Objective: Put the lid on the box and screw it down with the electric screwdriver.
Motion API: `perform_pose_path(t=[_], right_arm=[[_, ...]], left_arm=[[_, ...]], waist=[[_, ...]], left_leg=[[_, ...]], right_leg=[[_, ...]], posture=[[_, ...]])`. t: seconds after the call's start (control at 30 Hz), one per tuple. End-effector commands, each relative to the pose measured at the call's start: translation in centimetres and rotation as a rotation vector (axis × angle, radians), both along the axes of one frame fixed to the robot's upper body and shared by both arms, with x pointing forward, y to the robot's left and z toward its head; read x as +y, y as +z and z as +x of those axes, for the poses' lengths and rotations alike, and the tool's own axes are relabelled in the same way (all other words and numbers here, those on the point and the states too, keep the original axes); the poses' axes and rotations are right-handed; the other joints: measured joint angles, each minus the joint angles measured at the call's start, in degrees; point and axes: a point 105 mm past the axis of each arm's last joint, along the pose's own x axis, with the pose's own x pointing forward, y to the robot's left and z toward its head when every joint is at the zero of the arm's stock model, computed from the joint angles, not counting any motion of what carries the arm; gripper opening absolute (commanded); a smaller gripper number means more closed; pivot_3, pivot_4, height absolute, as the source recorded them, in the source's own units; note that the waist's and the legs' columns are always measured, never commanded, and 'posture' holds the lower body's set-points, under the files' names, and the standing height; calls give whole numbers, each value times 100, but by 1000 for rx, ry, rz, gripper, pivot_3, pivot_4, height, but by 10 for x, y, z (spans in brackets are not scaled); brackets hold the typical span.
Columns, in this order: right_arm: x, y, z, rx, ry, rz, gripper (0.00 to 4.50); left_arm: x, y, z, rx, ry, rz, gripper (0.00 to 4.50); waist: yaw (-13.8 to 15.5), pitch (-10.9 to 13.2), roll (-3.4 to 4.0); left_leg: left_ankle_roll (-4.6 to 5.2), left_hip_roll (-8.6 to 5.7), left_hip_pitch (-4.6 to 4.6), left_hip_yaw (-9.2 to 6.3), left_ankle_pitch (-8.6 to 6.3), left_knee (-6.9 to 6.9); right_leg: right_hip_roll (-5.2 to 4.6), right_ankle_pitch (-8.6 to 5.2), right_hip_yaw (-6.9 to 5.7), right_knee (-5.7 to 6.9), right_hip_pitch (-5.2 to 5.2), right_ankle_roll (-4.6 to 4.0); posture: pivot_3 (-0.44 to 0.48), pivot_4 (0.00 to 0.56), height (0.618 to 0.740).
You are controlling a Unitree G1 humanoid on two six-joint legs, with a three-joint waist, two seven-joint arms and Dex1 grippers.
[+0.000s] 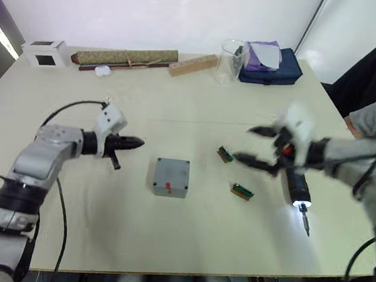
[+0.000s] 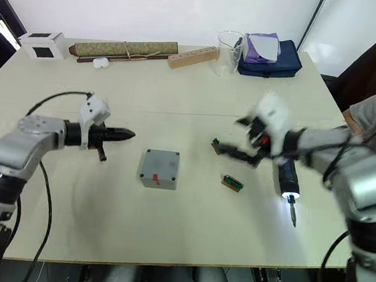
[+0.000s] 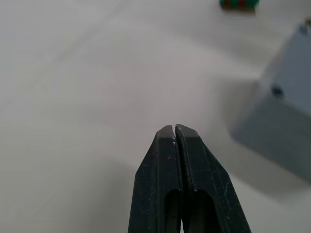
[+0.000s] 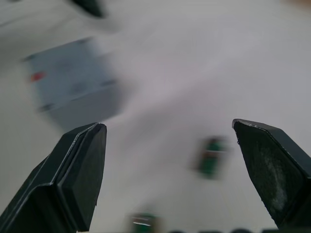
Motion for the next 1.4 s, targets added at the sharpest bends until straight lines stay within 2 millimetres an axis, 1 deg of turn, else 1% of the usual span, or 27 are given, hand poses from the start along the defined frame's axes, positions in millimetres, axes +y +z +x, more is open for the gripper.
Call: perform_pose_path(t=[0.03, 0.07, 0.13, 0.27, 0.33, 0.4, 0.43, 0.53, 0.67, 0.73, 0.8, 0.87, 0.97, 1.03, 1.1, 1.17, 1.23, 1.27, 1.33, 1.4], right_arm=[[22, -9, -15, -22, 93, -12, 4483], [27, -19, -17, -3, 107, -12, 4483], [34, -30, -20, 27, 118, 0, 4483], [40, -37, -15, 26, 109, 2, 4483], [45, -44, -16, 39, 117, -9, 4483], [49, -56, -20, 12, 180, -107, 4483], [51, -58, -21, 17, 194, -112, 4483], [59, -59, -24, 49, 235, -91, 4483], [66, -56, -24, 60, 252, -68, 4483], [72, -53, -33, 84, 292, -37, 4483], [74, -49, -36, 90, 300, -19, 4483], [69, -46, -35, 76, 278, -28, 4483], [57, -41, -32, 51, 248, -59, 4483], [45, -37, -28, 28, 223, -91, 4483], [36, -35, -19, -13, 179, -125, 4483], [30, -35, -8, -52, 139, -156, 4483], [27, -37, 3, -93, 111, -181, 4483], [25, -40, 10, -113, 96, -196, 4483], [24, -43, 19, -134, 84, -214, 4483], [31, -43, 27, -141, 85, -188, 4483]], left_arm=[[-9, 5, -11, -30, -42, 35, 0], [-11, 0, -14, -22, -40, 49, 0], [-13, -5, -16, -19, -31, 59, 0], [-14, -10, -14, -17, -16, 63, 0], [-21, -14, -18, -12, -35, 59, 0], [-33, -16, -19, -21, -86, 66, 0], [-37, -18, -17, -25, -103, 70, 0], [-45, -19, -13, -28, -150, 73, 0], [-52, -14, -5, -45, -165, 61, 0], [-52, -10, 7, -78, -143, 63, 0], [-49, -8, 15, -95, -126, 73, 0], [-39, -9, 18, -97, -111, 101, 0], [-26, -11, 17, -84, -100, 132, 0], [-13, -15, 12, -62, -92, 173, 0], [-5, -18, 7, -54, -78, 192, 0], [-4, -17, 3, -39, -68, 164, 0], [-8, -17, -4, -8, -80, 126, 0], [-10, -20, -13, 21, -101, 126, 0], [-12, -24, -23, 54, -124, 130, 0], [-17, -30, -37, 101, -161, 122, 0]], waist=[[35, 2, -3], [38, 2, -3], [44, -3, -12], [20, -3, -14], [11, -3, -14], [6, -3, -13], [3, -3, -13], [11, -2, -15], [9, -2, -16], [10, -2, -16], [16, -2, -16], [-7, -2, -16], [-17, -2, -16], [-15, -2, -16], [-20, -2, -16], [-18, -3, -17], [-14, -3, -17], [-18, -3, -17], [-22, -3, -17], [-22, -3, -19]], left_leg=[[0, -1, 0, -1, 0, 8], [0, -2, 0, -1, 0, 14], [0, -3, 15, -1, 0, 17], [0, -1, 19, -2, 0, 19], [0, 0, 19, -4, 0, 19], [0, 0, 18, -6, 0, 19], [0, -1, 19, -4, 0, 19], [-1, -2, 18, -6, 1, 20], [-1, -3, 18, -10, 1, 22], [-1, -3, 18, -10, 1, 22], [-1, -4, 17, -12, 1, 23], [-1, -4, 17, -13, 1, 23], [-1, -3, 18, -14, 1, 23], [0, -3, 18, -16, 1, 23], [0, -3, 19, -14, 0, 23], [0, -2, 19, -16, 0, 23], [0, -2, 20, -15, 0, 23], [0, -2, 20, -15, 0, 23], [0, -2, 20, -12, 0, 23], [0, -3, 20, -11, 0, 23]], right_leg=[[0, 0, -1, 5, 1, 0], [0, 0, -1, 5, 3, 0], [1, 0, -1, 1, 21, -1], [9, 0, -2, 4, 23, -1], [11, 0, -5, 5, 23, -1], [10, 0, -5, 5, 23, -1], [9, 0, -5, 5, 23, -1], [10, 1, -7, 6, 23, -1], [11, 1, -9, 10, 23, -1], [11, 1, -10, 10, 23, -1], [10, 1, -12, 11, 23, -1], [10, 1, -12, 13, 23, -1], [10, 1, -13, 18, 22, -1], [10, 1, -15, 19, 22, -2], [9, 1, -14, 18, 22, -2], [8, 1, -16, 19, 22, -2], [9, 1, -15, 22, 22, -2], [9, 1, -15, 22, 22, -2], [8, 1, -14, 22, 22, -2], [7, 1, -13, 22, 21, -2]], posture=[[0, 150, 740], [0, 150, 740], [0, 150, 740], [0, 150, 740], [0, 150, 740], [0, 150, 740], [0, 150, 740], [0, 150, 740], [0, 150, 740], [0, 150, 740], [0, 150, 740], [0, 150, 740], [0, 150, 740], [0, 150, 740], [0, 150, 740], [0, 150, 740], [0, 150, 740], [0, 150, 740], [0, 150, 740], [0, 150, 740]])
